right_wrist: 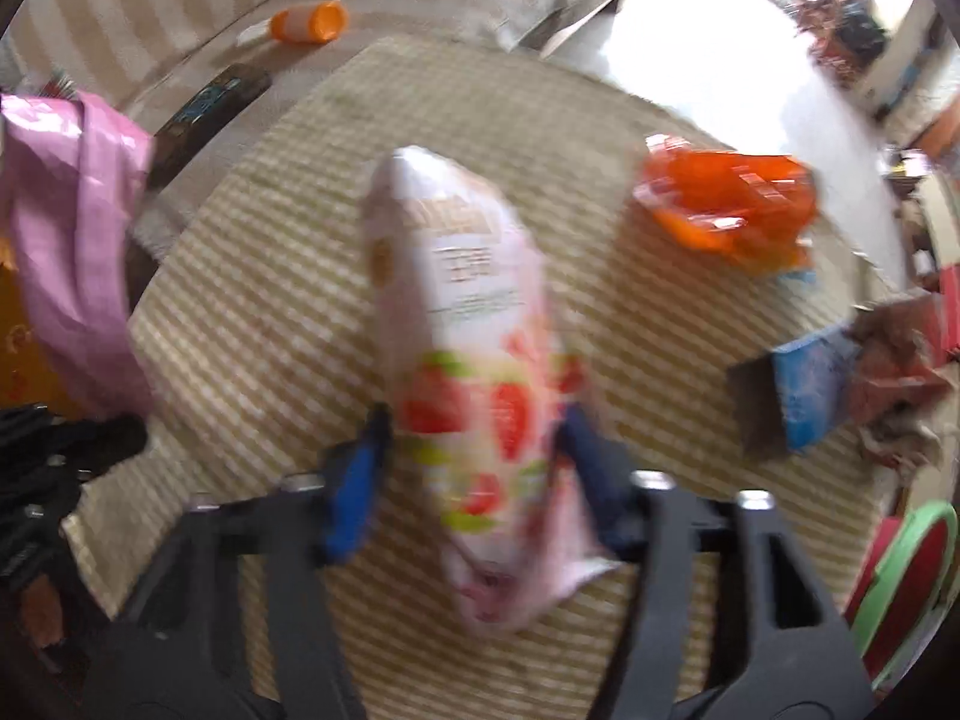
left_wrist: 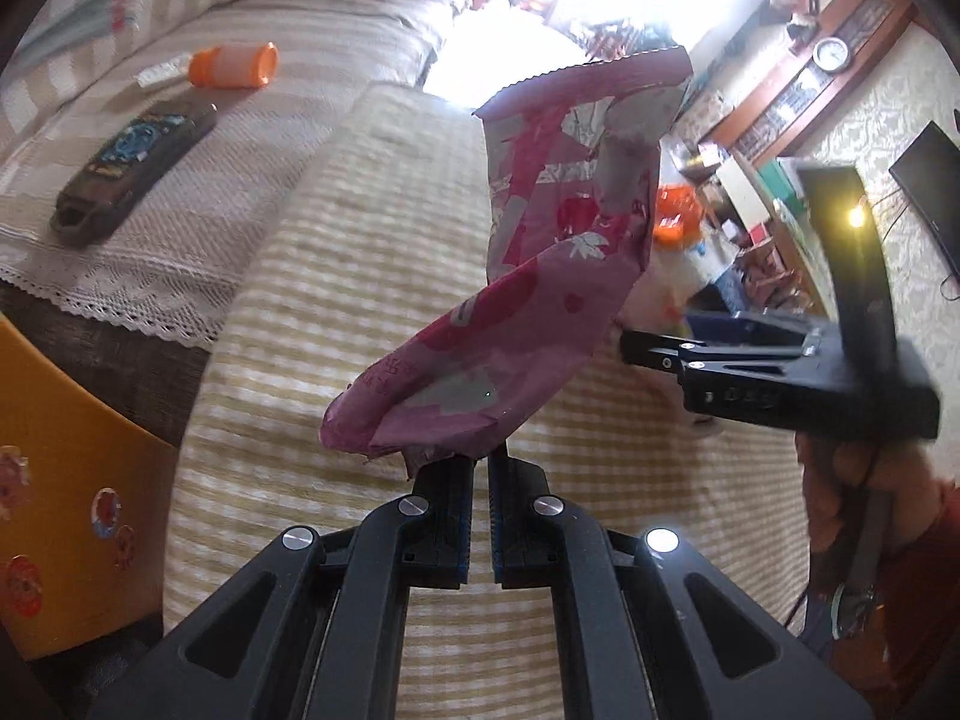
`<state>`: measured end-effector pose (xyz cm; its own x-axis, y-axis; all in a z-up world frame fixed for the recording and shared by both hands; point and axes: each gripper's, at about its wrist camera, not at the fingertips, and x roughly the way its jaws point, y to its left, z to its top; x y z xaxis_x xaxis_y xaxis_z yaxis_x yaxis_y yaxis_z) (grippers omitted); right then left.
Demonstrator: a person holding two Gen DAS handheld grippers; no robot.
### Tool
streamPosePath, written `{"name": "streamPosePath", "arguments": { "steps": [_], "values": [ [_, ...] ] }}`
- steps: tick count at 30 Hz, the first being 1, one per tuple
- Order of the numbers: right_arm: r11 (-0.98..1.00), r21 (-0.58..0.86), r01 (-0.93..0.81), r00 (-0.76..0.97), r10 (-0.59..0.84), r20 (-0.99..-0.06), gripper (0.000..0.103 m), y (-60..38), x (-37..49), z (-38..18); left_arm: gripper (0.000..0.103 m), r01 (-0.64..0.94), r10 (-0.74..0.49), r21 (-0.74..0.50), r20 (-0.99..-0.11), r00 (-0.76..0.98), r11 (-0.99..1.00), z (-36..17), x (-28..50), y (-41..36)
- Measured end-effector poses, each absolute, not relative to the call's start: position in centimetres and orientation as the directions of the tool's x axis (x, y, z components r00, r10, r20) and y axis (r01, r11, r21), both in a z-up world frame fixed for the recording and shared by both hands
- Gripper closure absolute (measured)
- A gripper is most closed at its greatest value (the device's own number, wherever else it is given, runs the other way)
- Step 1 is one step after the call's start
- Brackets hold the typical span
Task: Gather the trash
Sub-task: 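Carry the pink wrapper and strawberry bag over the red bucket with both tools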
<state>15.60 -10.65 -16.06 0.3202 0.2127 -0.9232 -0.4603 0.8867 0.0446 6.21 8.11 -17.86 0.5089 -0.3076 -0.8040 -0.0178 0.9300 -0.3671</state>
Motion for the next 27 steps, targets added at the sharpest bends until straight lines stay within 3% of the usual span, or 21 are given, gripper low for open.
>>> {"name": "streamPosePath", "arguments": {
  "steps": [2, 3, 14, 27],
  "values": [
    [0.896, 0.106, -0.431, 0.328, 0.265, -0.907, 0.075, -11.6, 14.9, -15.2, 0.101, -0.011, -0.303, -0.362, -0.795, 0.526, 0.932, -17.3, 5.8, 7.9],
    [0.898, 0.126, -0.422, 0.336, 0.284, -0.898, 0.077, -11.9, 14.5, -14.8, 0.101, -0.006, -0.299, -0.357, -0.791, 0.533, 0.934, -16.9, 5.7, 7.7],
    [0.933, 0.216, -0.288, 0.553, 0.346, -0.758, 0.078, -16.3, 7.0, -9.1, 0.101, 0.102, -0.327, -0.333, -0.742, 0.586, 0.938, -13.5, 5.0, 4.8],
    [0.925, 0.362, -0.117, 0.577, 0.360, -0.733, 0.078, -21.8, 4.1, -10.0, 0.101, 0.130, -0.321, -0.301, -0.767, 0.555, 0.945, -13.7, 4.6, 2.9]
  ]
}}
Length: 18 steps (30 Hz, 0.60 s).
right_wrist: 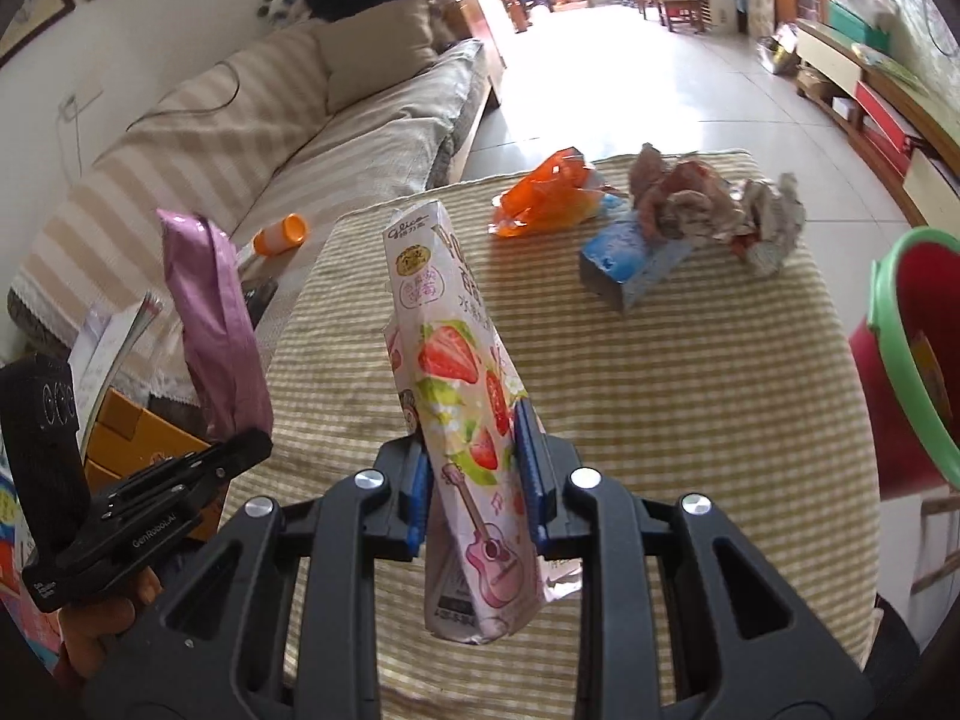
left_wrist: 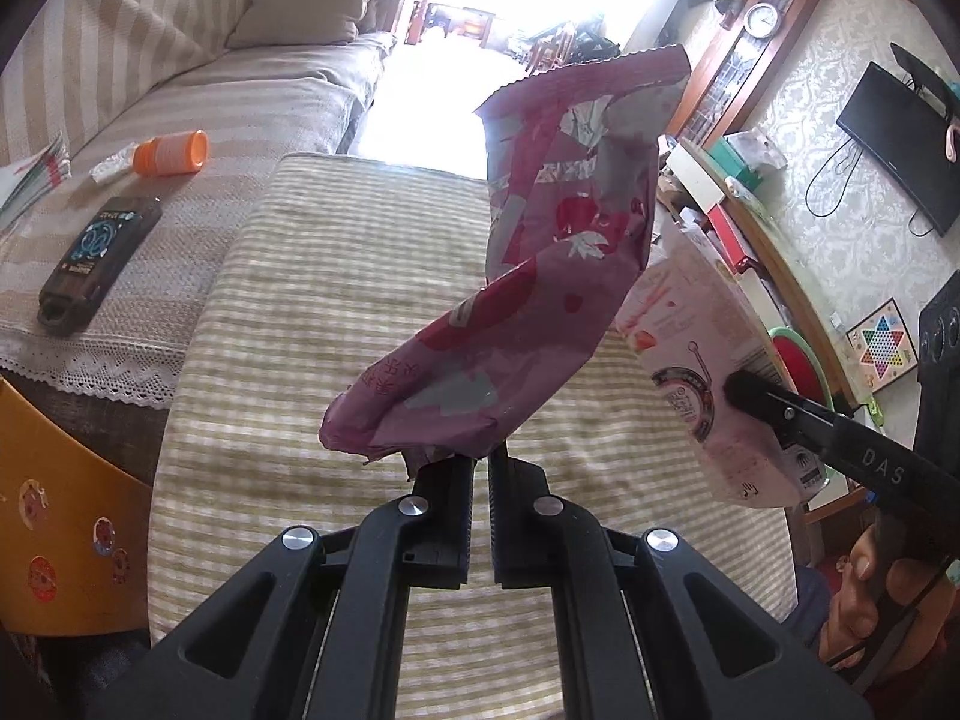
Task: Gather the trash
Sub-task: 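Carry the pink wrapper and strawberry bag over the red bucket with both tools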
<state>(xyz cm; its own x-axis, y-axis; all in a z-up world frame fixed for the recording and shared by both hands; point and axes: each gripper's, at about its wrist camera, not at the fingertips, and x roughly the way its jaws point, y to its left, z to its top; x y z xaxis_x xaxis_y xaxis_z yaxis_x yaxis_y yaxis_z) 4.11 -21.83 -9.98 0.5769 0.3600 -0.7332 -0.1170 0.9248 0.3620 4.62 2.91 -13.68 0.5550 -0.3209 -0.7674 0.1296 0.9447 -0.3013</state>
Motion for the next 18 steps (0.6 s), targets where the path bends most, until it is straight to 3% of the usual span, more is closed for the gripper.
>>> {"name": "streamPosePath", "arguments": {
  "steps": [18],
  "values": [
    [0.921, 0.388, 0.016, 0.667, 0.279, -0.690, 0.078, -28.3, 0.5, -9.0, 0.101, 0.218, -0.347, -0.271, -0.768, 0.538, 0.938, -12.9, 4.3, -2.1]
  ]
}}
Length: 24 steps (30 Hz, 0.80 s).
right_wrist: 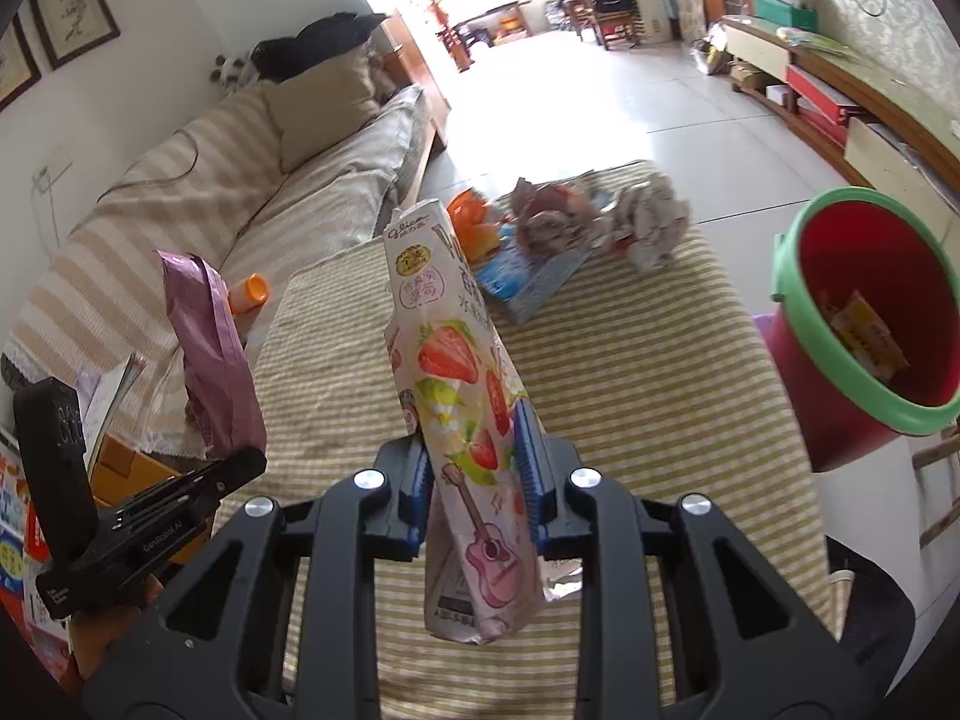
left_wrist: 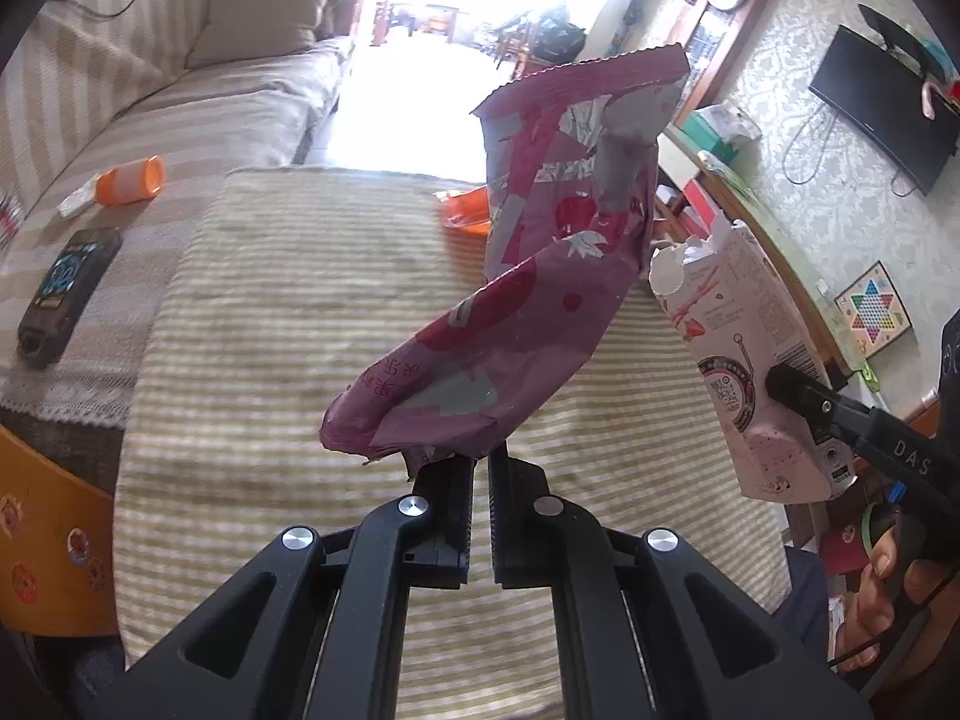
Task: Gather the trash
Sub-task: 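Carry the pink wrapper and strawberry bag over the red bucket with both tools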
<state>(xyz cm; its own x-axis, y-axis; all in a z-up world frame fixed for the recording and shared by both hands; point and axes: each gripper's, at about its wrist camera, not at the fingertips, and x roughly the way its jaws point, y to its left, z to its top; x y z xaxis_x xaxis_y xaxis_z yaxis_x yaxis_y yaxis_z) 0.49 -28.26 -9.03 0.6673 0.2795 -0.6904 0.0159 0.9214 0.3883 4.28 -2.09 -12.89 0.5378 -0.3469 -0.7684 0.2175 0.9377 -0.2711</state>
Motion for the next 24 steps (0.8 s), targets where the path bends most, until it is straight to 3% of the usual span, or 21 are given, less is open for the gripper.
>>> {"name": "streamPosePath", "arguments": {
  "steps": [24],
  "values": [
    [0.878, 0.393, 0.272, 0.799, 0.021, -0.601, 0.078, -44.0, -3.9, -6.3, 0.101, 0.529, -0.532, -0.253, -0.697, 0.481, 0.810, -8.7, 7.5, -20.6]
  ]
}}
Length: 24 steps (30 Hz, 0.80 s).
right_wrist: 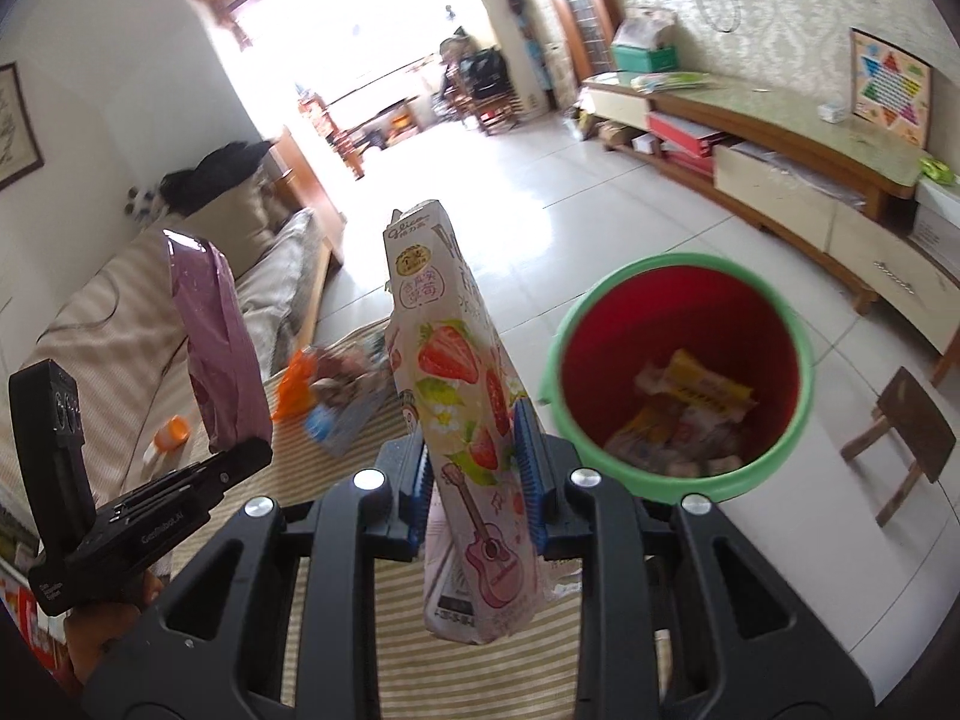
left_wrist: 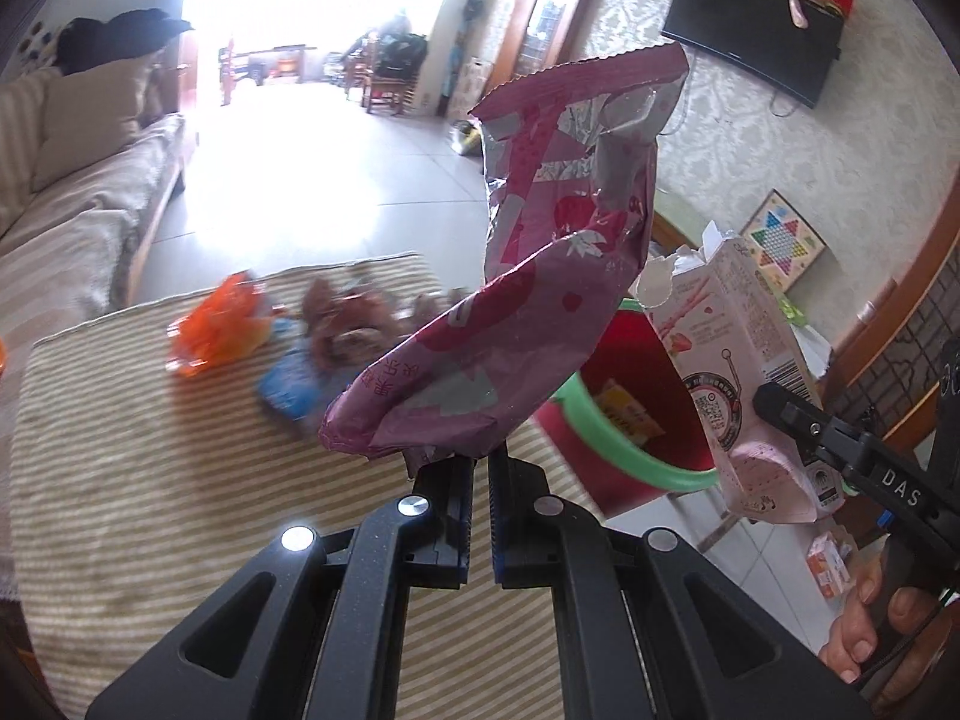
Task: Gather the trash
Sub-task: 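Carry the pink wrapper and strawberry bag over the red bucket with both tools, then open both tools over the red bucket to drop the two bags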
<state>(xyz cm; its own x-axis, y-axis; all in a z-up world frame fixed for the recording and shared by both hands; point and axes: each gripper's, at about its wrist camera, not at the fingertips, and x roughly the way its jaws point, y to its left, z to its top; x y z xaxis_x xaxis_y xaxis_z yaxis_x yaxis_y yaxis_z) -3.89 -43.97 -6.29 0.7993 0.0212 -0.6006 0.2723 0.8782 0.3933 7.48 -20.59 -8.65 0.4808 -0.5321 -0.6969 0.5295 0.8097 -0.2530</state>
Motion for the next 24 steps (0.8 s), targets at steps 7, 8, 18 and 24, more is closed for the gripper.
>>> {"name": "streamPosePath", "arguments": {
  "steps": [7, 8, 18, 24],
  "values": [
    [0.840, 0.396, 0.370, 0.796, -0.067, -0.602, 0.078, -49.2, -5.1, -7.0, 0.101, 0.606, -0.573, -0.250, -0.701, 0.425, 0.755, -8.9, 7.8, -27.0],
    [0.835, 0.397, 0.380, 0.795, -0.076, -0.602, 0.078, -49.9, -5.2, -7.2, 0.101, 0.617, -0.574, -0.244, -0.705, 0.417, 0.748, -9.1, 7.9, -28.1],
    [0.775, 0.437, 0.457, 0.784, -0.119, -0.609, 0.078, -56.5, -4.3, -9.5, 0.101, 0.668, -0.582, -0.252, -0.743, 0.330, 0.700, -11.1, 10.3, -36.2],
    [0.762, 0.425, 0.488, 0.766, -0.141, -0.627, 0.071, -58.6, -3.0, -10.7, 0.041, 0.671, -0.582, -0.246, -0.740, 0.336, 0.700, -11.7, 11.2, -38.1]
  ]
}}
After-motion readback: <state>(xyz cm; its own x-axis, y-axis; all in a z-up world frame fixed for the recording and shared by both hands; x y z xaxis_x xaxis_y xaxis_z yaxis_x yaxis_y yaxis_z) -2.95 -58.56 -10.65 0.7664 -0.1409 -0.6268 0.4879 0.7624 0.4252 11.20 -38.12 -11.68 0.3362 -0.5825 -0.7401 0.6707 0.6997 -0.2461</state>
